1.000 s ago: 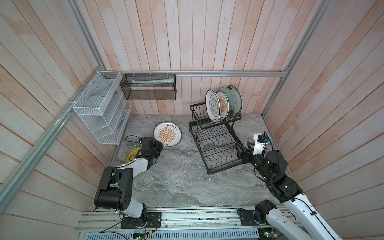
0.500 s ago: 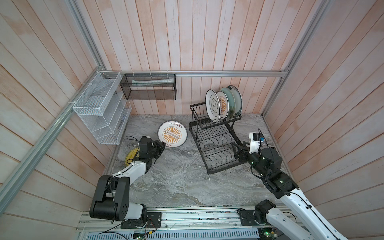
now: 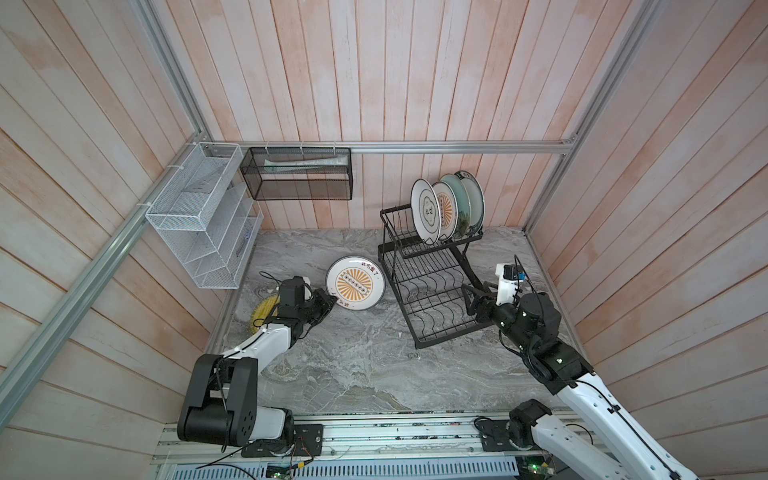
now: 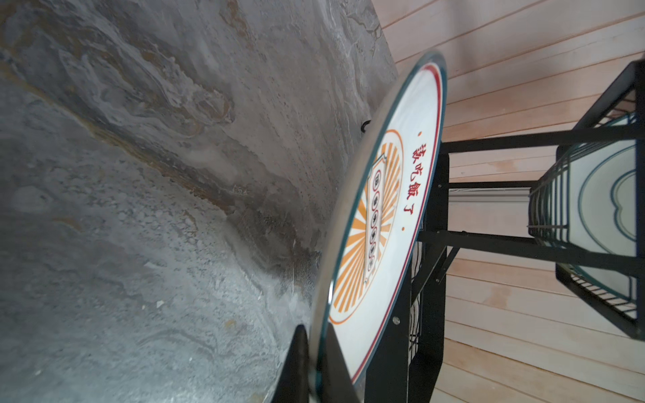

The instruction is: Load the plates into the dish rack

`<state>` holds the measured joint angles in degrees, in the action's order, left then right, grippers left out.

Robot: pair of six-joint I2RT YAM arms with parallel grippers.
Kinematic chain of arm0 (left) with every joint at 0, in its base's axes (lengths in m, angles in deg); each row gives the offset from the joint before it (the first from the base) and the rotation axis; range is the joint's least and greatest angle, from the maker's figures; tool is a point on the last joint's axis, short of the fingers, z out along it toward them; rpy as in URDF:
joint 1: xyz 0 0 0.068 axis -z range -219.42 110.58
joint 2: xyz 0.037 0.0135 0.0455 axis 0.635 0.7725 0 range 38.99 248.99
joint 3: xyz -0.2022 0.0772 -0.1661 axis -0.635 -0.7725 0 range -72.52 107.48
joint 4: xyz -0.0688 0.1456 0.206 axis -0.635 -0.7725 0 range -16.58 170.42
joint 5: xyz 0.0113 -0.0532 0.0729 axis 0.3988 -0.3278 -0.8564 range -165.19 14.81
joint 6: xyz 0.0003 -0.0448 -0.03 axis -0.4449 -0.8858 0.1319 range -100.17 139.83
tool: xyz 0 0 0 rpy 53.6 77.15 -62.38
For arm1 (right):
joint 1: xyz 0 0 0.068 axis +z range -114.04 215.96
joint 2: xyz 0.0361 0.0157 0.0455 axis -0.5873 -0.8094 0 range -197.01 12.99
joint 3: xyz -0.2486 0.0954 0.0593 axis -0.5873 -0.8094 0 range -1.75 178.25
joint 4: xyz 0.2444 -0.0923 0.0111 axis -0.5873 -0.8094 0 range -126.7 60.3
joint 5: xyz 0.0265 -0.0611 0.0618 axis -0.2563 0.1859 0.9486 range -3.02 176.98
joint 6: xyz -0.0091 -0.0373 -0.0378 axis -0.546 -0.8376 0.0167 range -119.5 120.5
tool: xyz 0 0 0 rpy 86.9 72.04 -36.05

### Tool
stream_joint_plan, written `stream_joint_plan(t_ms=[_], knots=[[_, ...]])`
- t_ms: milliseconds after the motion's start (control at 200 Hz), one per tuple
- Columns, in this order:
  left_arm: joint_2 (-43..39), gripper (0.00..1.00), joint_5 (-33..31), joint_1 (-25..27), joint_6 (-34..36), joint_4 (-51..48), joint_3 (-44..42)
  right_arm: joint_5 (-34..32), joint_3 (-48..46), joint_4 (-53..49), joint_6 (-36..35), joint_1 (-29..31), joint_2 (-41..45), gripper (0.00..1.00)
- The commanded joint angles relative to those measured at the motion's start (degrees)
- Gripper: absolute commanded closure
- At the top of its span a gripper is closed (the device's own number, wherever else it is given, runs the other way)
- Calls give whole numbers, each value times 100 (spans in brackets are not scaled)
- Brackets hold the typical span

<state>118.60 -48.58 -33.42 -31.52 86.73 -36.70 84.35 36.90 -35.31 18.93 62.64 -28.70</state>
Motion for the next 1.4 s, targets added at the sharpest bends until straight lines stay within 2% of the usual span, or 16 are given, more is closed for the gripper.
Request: stream_joint_plan(t_ms=[0, 185, 460, 980, 1225, 1395], knots=[[-231, 100, 496, -11, 462, -97, 256, 155, 153, 183, 57, -22, -70, 28], [-209, 100, 984, -2, 701, -156, 156, 485, 39, 502, 249, -19, -280, 28], [-263, 100, 1566, 116, 890, 2, -16, 909, -443, 1335, 895, -22, -531, 28], [-228, 100, 2023, 344, 1040, 312, -149, 1414, -899, 2191, 1708, -18, -1125, 31], [-283, 100, 2140, 479, 937, 547, -222, 1882, -912, 2478, 1898, 4, -1609, 34], [-346, 100, 2207, 568, 777, 740, -290, 1883, -736, 2383, 1841, 131, -2009, 39]])
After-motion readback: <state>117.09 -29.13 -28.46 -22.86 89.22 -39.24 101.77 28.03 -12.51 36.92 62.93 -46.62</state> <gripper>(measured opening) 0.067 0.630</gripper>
